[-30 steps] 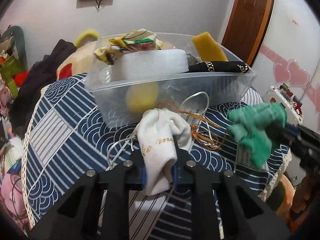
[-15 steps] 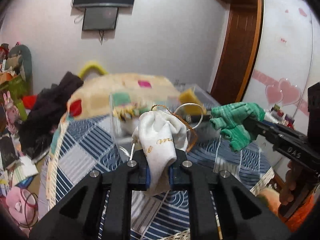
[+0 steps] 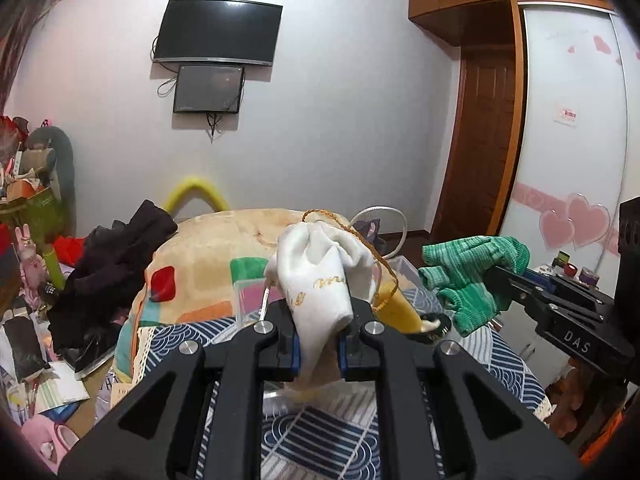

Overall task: Organize soft objects
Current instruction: 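Place the sock in the box with left tool while right tool places the glove in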

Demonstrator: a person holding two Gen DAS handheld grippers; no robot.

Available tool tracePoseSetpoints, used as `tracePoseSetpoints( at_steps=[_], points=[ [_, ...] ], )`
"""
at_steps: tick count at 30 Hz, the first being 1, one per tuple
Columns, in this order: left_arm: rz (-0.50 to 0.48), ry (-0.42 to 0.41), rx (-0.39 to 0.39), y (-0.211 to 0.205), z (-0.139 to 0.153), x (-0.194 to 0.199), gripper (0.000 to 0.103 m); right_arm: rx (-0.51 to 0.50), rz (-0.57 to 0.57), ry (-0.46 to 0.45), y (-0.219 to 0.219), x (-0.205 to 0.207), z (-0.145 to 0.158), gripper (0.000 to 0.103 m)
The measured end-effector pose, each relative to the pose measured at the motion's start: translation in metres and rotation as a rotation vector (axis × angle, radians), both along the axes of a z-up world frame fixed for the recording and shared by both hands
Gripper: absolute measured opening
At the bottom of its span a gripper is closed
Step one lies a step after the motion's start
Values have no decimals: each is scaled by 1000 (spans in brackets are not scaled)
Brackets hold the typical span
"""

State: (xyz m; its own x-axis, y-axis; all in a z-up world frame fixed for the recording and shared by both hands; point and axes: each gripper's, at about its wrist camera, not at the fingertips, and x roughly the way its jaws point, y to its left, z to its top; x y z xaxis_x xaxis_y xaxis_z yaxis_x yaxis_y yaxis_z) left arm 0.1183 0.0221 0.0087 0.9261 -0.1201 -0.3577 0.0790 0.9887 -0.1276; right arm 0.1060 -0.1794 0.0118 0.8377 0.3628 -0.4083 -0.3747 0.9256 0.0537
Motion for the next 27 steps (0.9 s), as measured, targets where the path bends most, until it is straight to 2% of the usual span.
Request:
tracePoseSetpoints(
  at_steps=[4, 8, 14, 17, 20, 21, 24, 26, 27],
  points=[
    [14, 27, -3, 4, -7, 21, 12, -10, 14, 18, 13, 14, -10, 24],
    [44, 76, -22, 13, -27, 49, 12, -22, 25, 62, 22, 28, -25, 24],
    [45, 194, -70, 19, -63, 90, 13, -68, 39, 147, 35, 45, -52, 24],
    [43, 230, -47, 12, -76, 101, 13, -90, 33, 192, 38, 53, -64, 24],
    [46, 228, -30, 8, -79, 102, 14, -100, 25, 211, 37, 56, -68, 24],
    [46, 226, -30, 8, -79, 101, 15, -100, 24, 210, 36, 54, -66, 24],
    [44, 231, -27, 7, -78, 98, 29, -101, 21, 209, 33, 51, -61, 30],
    [34, 227, -35, 7, -76, 94, 41, -112, 9, 201, 35, 51, -56, 42],
    [32, 224, -35, 6, -75, 91, 43, -117, 0, 192, 34, 49, -54, 46]
  ],
)
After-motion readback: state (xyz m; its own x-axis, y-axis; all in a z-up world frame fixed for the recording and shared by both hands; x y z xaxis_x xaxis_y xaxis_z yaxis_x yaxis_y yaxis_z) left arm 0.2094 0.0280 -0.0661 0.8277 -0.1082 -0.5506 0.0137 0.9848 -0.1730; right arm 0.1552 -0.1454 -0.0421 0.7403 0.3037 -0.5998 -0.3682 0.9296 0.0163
